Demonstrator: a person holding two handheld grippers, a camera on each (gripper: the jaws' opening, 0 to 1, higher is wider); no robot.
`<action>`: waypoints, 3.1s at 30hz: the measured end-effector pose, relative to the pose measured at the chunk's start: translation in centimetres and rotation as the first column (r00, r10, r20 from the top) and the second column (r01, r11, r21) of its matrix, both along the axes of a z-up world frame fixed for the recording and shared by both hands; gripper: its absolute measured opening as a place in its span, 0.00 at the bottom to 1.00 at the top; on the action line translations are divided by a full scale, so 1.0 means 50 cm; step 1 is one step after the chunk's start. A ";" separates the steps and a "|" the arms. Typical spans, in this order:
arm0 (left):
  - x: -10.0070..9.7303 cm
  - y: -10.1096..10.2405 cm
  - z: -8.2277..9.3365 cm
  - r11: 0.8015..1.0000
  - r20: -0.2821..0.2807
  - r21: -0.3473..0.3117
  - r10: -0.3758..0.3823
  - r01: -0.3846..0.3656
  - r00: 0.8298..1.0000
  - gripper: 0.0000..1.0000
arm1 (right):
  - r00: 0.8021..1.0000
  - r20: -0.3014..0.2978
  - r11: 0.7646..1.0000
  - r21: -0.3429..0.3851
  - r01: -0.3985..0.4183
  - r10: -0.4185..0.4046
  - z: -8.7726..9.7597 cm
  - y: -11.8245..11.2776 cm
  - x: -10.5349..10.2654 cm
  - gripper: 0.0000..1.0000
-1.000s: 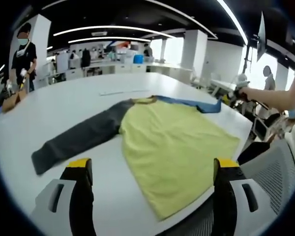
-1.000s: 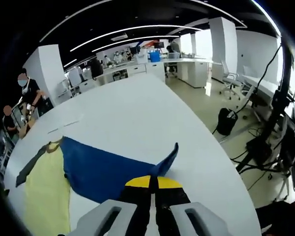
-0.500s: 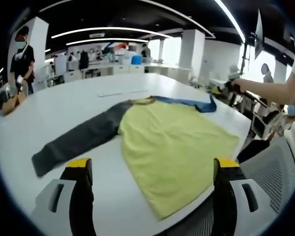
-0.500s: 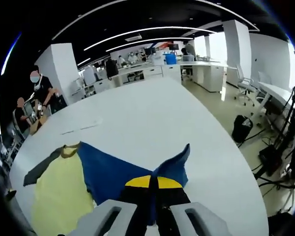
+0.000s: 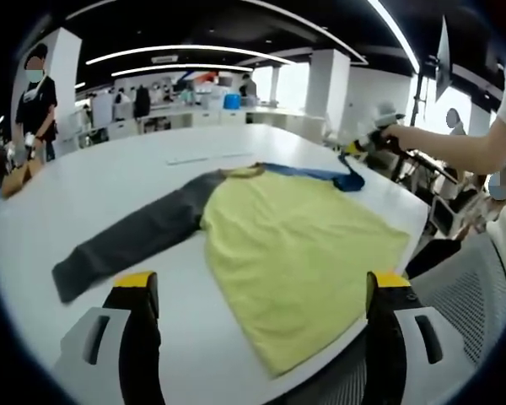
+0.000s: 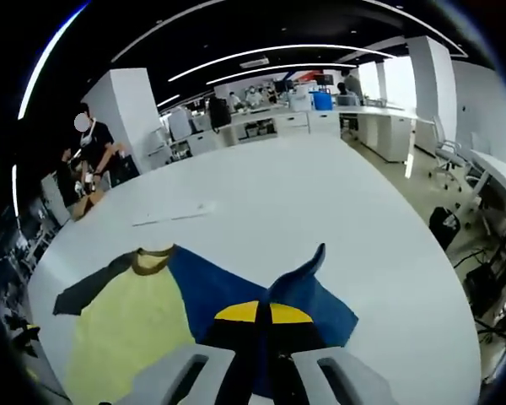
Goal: Fold the garment on the visible template until the final outline fits inside the template.
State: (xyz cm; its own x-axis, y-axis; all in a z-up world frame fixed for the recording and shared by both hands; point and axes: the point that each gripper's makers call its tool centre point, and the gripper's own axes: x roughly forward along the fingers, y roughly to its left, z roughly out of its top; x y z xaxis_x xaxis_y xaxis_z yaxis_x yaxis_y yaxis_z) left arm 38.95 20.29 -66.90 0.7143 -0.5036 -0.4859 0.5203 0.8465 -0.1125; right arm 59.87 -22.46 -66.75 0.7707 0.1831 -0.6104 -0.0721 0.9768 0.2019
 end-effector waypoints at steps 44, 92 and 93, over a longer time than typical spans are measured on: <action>-0.005 -0.012 -0.006 1.000 0.000 -0.017 -0.017 0.017 1.000 0.97 | 0.964 0.004 0.964 0.019 -0.265 0.265 0.055 0.332 0.038 0.00; -0.015 -0.002 -0.016 1.000 -0.006 -0.030 0.004 -0.005 1.000 0.97 | 0.816 0.054 0.817 -0.007 -0.577 0.576 0.065 0.598 0.061 0.00; -0.016 -0.001 -0.016 1.000 -0.007 -0.030 0.006 -0.006 1.000 0.97 | 0.811 0.056 0.812 -0.005 -0.583 0.582 0.065 0.603 0.059 0.00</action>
